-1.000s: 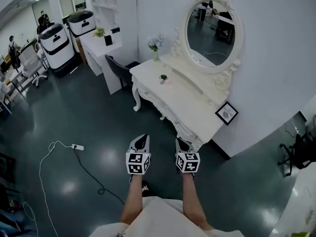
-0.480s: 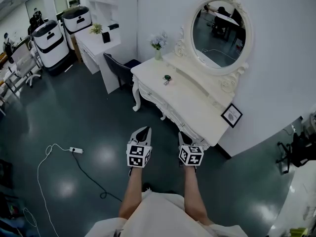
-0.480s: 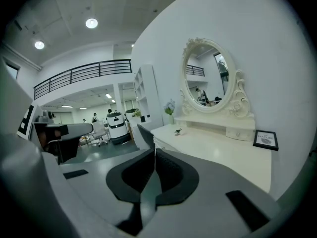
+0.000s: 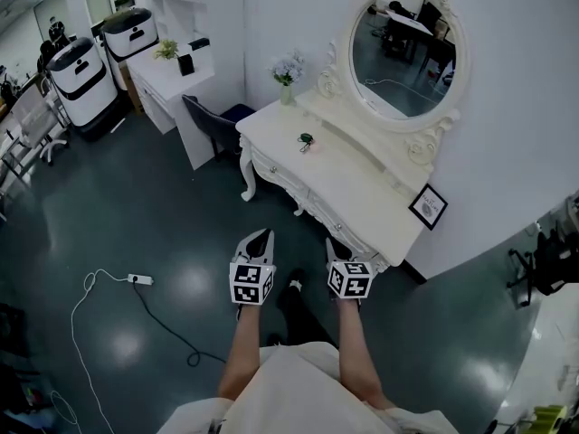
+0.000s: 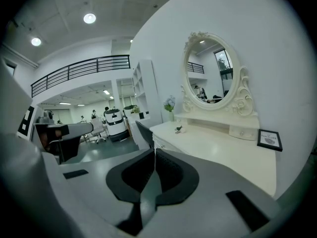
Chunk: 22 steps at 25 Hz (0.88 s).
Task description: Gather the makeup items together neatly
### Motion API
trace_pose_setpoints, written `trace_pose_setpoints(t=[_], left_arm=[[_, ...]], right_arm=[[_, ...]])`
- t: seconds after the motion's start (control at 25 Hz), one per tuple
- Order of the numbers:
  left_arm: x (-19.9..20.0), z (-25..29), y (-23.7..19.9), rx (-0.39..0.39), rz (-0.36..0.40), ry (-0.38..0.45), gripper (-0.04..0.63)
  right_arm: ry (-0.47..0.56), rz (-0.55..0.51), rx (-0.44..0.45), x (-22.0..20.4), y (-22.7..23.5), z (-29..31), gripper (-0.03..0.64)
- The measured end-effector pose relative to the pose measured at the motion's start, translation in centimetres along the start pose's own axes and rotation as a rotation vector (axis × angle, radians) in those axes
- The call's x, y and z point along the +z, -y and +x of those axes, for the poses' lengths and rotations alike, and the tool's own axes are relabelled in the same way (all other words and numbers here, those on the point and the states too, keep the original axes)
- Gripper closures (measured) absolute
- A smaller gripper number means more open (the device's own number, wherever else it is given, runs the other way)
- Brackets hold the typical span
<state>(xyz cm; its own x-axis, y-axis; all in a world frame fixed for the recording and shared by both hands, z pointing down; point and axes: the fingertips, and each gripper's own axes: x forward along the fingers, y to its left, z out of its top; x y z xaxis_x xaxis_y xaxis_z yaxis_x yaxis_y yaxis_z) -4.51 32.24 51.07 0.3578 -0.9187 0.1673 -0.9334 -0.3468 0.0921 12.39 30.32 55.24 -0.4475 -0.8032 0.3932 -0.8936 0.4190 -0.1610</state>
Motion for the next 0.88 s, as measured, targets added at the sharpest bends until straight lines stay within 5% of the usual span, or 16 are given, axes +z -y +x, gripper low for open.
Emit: trace_pose_setpoints(t=[0.88], left_arm=[[3.7,18.5,-10.7,-0.007,0.061,-0.065,0.580]], right_arm=[[-0.026,-0.003,0.035,9.5,5.1,19.6,0.574]])
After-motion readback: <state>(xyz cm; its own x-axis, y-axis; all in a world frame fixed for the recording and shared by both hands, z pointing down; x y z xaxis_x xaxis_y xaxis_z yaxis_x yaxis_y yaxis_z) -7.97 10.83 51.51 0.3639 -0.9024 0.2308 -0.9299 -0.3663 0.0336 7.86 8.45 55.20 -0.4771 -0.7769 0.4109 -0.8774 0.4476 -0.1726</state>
